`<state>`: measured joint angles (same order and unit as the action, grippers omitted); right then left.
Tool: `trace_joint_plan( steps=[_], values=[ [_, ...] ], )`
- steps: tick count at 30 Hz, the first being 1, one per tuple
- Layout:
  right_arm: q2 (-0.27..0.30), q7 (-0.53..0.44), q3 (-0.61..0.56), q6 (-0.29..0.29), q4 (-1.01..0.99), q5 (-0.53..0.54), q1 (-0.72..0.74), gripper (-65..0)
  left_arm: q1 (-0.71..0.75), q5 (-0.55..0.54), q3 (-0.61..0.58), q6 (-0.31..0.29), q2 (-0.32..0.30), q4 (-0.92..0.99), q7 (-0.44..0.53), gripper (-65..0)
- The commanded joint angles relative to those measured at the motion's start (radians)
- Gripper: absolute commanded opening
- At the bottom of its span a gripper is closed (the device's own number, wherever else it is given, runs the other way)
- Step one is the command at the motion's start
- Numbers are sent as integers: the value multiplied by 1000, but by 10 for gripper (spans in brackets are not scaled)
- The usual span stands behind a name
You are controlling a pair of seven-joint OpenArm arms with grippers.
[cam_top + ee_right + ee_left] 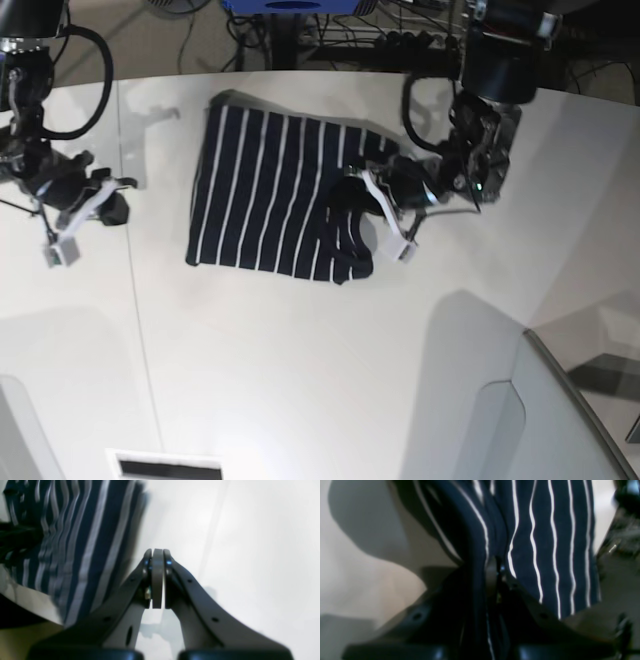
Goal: Layout the t-shirt on the table in an organized manner, then fold the t-shirt properly
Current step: 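Rotate the bundle with the left gripper to square it on the table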
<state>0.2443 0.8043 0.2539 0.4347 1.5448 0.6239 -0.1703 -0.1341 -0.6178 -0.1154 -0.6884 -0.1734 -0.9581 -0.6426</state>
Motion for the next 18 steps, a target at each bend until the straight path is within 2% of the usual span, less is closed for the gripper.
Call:
trace_joint_plan(
  steps=[1,8,12,15,18],
  values=[
    [14,-16,31,5,18,14,2,-648,-39,-14,-33,-10,-22,-29,-9,-650],
    [17,-16,97,5,-63,11,7,-648,-198,-12,-346,-10,-151,-143,-87,-650],
    [14,-16,92,5,-80,11,8,-648,-324,0,-616,-10,-220,-138,-82,-650],
    [14,-16,91,5,-80,11,8,-648,-384,129,-795,-10,-232,-144,-82,-650],
    [14,-16,95,5,-80,11,8,-648,-391,312,-893,-10,-220,-144,-79,-650]
  ],
)
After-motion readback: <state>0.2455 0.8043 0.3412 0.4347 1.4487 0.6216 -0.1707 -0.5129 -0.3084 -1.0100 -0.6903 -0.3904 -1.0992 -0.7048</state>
